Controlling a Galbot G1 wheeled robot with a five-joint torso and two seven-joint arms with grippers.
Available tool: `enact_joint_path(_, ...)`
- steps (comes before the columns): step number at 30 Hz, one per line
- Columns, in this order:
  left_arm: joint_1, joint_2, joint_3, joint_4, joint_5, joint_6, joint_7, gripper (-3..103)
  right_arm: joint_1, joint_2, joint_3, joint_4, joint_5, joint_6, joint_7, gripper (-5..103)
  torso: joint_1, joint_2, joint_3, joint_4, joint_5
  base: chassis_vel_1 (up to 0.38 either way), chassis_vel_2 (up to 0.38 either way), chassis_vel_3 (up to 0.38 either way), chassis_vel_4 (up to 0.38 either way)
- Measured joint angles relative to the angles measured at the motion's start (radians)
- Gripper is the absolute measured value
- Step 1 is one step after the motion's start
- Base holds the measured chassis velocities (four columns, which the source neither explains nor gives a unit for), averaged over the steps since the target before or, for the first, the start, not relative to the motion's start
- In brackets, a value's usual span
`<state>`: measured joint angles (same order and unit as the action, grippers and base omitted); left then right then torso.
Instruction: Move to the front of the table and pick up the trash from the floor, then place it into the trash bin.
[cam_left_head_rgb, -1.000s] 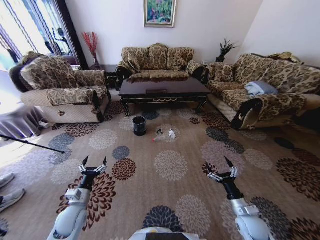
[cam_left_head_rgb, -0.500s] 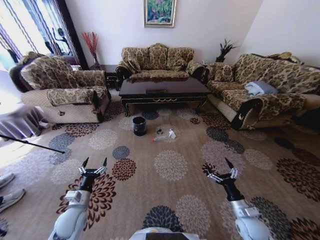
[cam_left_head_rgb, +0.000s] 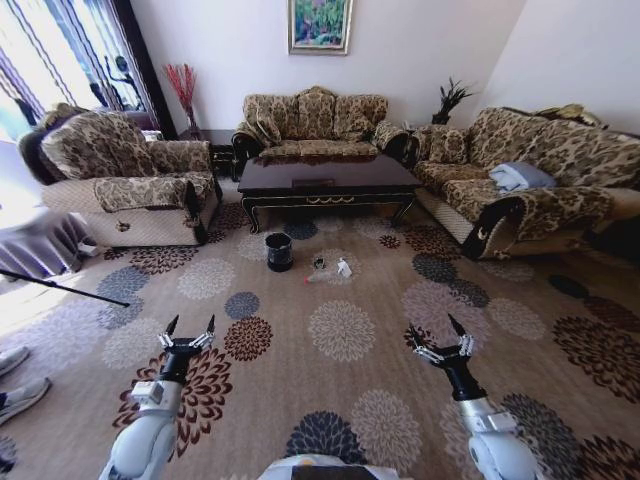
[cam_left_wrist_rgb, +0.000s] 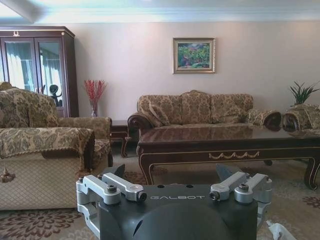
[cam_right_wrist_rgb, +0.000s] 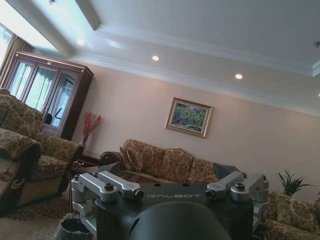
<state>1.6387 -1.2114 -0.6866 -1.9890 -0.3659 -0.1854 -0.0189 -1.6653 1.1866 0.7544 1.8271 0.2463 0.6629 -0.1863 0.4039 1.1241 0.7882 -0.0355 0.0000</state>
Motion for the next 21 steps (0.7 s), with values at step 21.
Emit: enact_joint_path(21, 0.006, -0.01, -0.002, -0.016, -0.013, 0.065, -0.016, 100, -0.001, 0.012, -0.002, 0.012, 0.002, -0.009, 0.007, 100, -0.049, -0.11, -0.061, 0.0001, 0.0, 0.0, 0.0, 0.0, 0.0)
